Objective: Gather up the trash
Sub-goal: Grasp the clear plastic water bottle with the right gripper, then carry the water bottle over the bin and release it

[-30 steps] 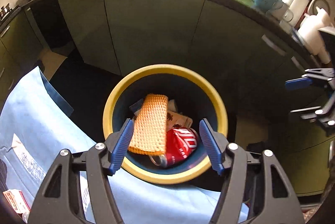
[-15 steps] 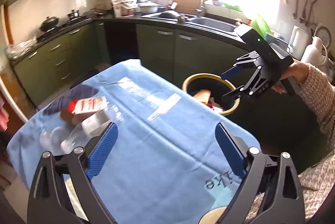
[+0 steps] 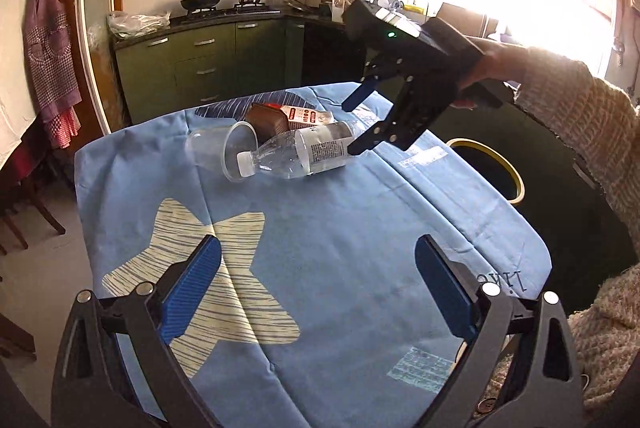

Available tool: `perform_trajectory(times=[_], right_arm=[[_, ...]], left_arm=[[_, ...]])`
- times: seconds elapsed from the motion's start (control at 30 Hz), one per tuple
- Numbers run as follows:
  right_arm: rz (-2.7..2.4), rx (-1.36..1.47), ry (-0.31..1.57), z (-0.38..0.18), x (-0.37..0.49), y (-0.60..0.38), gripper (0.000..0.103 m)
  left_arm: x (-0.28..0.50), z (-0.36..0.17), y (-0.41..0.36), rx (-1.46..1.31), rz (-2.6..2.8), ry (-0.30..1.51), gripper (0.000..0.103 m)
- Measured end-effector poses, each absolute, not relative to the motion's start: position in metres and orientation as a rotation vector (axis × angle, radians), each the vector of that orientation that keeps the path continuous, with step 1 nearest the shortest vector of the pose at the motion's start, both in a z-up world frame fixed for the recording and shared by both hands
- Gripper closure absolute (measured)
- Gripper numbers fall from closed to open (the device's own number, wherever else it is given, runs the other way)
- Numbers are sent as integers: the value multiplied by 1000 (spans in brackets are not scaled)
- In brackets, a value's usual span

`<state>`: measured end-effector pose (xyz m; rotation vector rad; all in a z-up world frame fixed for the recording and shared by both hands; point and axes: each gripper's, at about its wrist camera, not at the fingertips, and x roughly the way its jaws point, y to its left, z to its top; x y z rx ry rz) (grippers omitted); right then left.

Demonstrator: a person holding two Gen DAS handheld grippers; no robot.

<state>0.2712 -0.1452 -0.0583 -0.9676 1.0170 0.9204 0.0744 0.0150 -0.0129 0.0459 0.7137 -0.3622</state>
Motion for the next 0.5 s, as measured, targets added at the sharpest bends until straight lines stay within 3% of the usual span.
perform_trajectory(times=[0.4, 0.5], right_arm=[[907, -1173, 1137, -113, 297, -106, 26], [899, -1150, 1179, -124, 302, -104, 37]], left_arm=[[72, -11, 3, 66, -391, 688, 10], [72, -12, 3, 70, -397, 691, 10]])
